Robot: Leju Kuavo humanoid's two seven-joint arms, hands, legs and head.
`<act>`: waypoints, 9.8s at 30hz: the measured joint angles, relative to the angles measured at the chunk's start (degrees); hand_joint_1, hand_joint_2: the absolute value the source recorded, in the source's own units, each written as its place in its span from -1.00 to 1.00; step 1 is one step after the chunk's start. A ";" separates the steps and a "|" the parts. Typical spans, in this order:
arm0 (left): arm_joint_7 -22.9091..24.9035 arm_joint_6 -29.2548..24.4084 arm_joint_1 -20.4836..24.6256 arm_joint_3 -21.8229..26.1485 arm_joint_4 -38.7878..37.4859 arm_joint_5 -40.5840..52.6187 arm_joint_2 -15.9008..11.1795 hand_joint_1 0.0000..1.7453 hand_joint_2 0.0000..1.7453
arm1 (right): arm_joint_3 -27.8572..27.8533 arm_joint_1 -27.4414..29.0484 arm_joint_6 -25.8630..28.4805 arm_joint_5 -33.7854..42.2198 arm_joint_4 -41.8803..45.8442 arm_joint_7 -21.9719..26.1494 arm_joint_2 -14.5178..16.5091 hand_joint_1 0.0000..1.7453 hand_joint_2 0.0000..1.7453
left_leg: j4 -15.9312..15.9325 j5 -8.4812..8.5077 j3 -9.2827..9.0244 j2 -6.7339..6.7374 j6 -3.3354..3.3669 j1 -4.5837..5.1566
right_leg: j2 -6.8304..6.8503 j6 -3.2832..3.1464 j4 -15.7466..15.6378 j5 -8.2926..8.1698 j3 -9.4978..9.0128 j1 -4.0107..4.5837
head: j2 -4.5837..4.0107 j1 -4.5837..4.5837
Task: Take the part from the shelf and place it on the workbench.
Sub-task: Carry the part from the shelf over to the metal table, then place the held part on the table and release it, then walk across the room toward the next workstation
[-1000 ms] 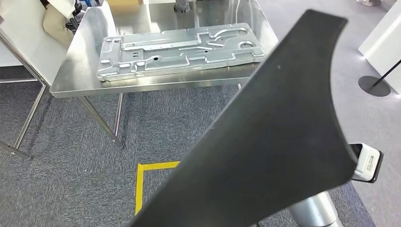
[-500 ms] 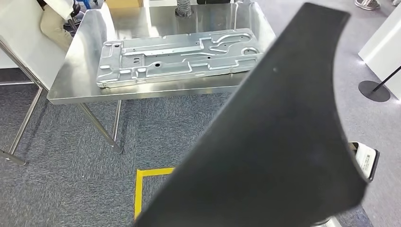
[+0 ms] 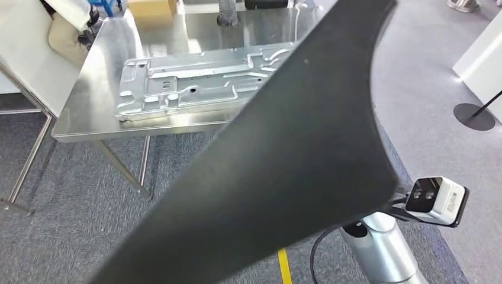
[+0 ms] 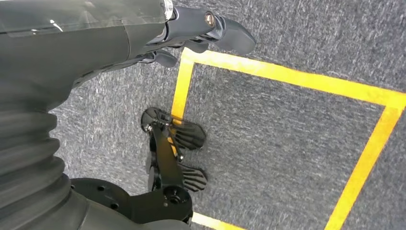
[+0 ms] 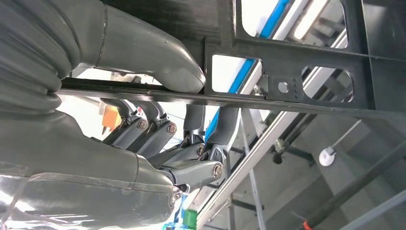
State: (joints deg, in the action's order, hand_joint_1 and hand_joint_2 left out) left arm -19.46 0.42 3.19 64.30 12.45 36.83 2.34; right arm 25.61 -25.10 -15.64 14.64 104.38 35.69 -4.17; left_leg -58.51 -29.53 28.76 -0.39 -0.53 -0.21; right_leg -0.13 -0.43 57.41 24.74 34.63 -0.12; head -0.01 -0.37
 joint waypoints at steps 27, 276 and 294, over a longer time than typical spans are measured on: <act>0.31 -0.91 -0.31 1.67 0.01 -0.88 -0.26 -1.00 1.00 | 1.52 -1.96 1.22 1.14 -2.07 -1.73 0.31 1.00 1.00 | 1.34 0.64 0.13 -0.10 0.74 -0.16 | 0.15 1.54 1.29 -0.74 1.66 -0.45 | -0.01 0.10; -6.80 -2.02 0.16 13.07 0.28 5.37 0.72 -1.00 -1.00 | -27.11 29.30 41.44 -26.64 9.97 4.25 4.92 -1.00 -1.00 | 1.36 9.58 8.53 0.16 -0.46 -0.48 | 0.11 0.40 -0.87 5.18 -7.46 -0.17 | -0.01 -0.43; -6.28 -2.10 0.19 14.26 1.09 8.03 1.32 -1.00 -1.00 | -42.63 35.39 19.62 -19.10 -3.90 0.57 9.87 -1.00 -1.00 | 4.09 1.69 -1.83 0.65 1.67 -0.02 | 0.49 1.27 2.09 0.42 2.03 -0.10 | -0.01 -0.57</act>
State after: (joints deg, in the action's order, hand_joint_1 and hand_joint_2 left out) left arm -25.74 -1.68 3.37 78.56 13.54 44.86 3.65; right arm -17.02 10.30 3.98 -4.46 100.47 36.26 5.70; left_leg -54.42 -27.85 26.93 0.25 1.14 -0.23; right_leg 0.36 0.83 59.50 25.17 36.67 -0.22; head -0.02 -0.94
